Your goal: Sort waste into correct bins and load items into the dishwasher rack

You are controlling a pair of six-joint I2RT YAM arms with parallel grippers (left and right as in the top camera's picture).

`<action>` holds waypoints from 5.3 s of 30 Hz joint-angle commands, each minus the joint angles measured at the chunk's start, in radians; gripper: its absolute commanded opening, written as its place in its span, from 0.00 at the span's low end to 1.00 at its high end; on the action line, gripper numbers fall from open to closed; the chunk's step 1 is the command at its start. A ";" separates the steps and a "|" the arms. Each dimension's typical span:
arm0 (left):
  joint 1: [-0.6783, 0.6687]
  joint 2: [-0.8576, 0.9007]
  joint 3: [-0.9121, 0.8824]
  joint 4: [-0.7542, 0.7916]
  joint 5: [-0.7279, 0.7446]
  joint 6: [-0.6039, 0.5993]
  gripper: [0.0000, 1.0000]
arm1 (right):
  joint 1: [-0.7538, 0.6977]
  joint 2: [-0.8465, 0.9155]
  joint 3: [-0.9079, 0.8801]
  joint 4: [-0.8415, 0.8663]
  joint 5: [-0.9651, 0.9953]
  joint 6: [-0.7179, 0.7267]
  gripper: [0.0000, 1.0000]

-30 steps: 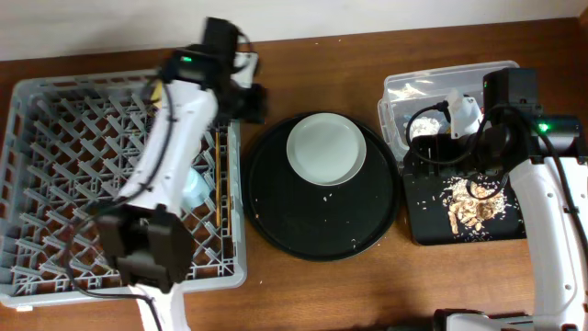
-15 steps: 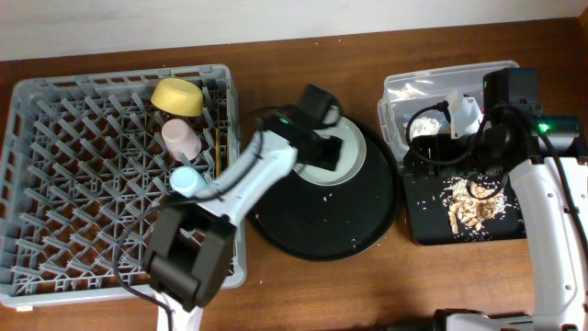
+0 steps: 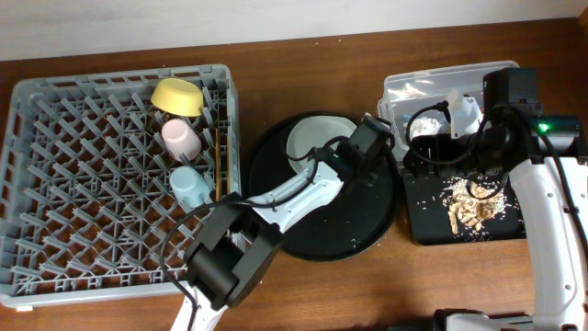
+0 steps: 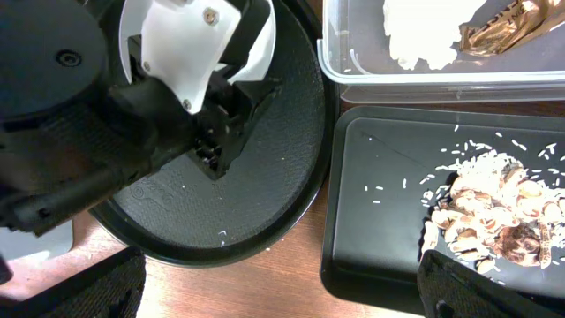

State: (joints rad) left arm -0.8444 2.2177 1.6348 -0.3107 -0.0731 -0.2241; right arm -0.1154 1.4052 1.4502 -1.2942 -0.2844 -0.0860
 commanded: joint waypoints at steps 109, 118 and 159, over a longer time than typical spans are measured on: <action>0.972 -0.646 0.002 -0.597 0.129 -0.201 0.99 | 0.166 -1.386 -1.120 1.225 0.165 0.024 0.99; 0.972 -0.646 0.002 -0.597 0.129 -0.201 0.99 | 0.166 -1.402 -1.413 1.329 0.166 0.024 0.99; 0.970 -1.212 -0.372 -0.604 0.128 -0.200 0.99 | 0.077 -1.402 -1.445 1.216 0.271 0.024 0.99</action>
State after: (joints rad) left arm 0.1299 1.1675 1.4631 -0.9054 0.0620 -0.4404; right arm -0.0334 0.0139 0.0128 -0.0746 -0.0254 -0.0742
